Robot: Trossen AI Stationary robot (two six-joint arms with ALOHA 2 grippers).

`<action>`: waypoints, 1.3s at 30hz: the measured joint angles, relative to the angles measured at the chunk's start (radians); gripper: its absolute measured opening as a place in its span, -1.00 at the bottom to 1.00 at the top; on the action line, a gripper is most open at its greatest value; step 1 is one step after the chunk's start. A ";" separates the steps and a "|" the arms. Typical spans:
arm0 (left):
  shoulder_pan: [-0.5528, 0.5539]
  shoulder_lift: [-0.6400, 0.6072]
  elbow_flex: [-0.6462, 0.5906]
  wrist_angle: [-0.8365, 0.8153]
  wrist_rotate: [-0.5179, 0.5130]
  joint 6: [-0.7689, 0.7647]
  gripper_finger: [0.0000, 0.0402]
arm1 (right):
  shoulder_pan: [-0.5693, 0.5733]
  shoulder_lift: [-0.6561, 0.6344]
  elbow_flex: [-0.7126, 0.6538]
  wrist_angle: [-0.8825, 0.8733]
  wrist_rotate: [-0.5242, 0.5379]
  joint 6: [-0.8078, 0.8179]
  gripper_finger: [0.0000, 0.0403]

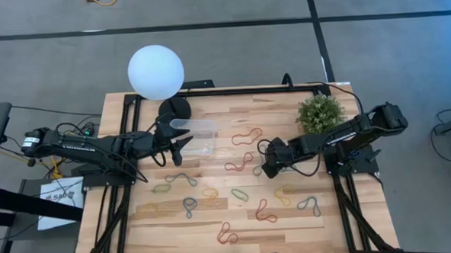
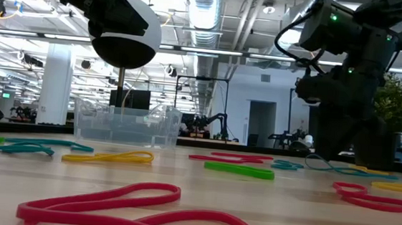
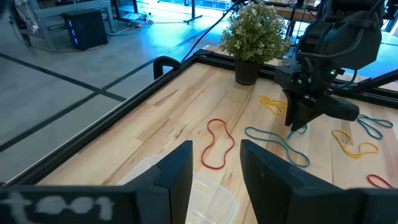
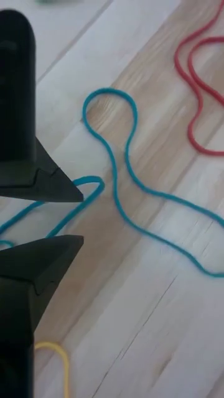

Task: Pick and place rubber bands into bin
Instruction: Put the blue rubber band into the transparent container

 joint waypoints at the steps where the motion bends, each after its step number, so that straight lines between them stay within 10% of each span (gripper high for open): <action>1: 0.000 0.000 0.000 0.000 0.000 0.000 -0.38 | -0.003 0.000 0.000 -0.006 0.017 0.000 -0.55; 39: 0.000 0.000 0.000 0.000 0.001 -0.006 -0.38 | -0.015 0.010 0.002 -0.043 0.018 -0.020 -0.55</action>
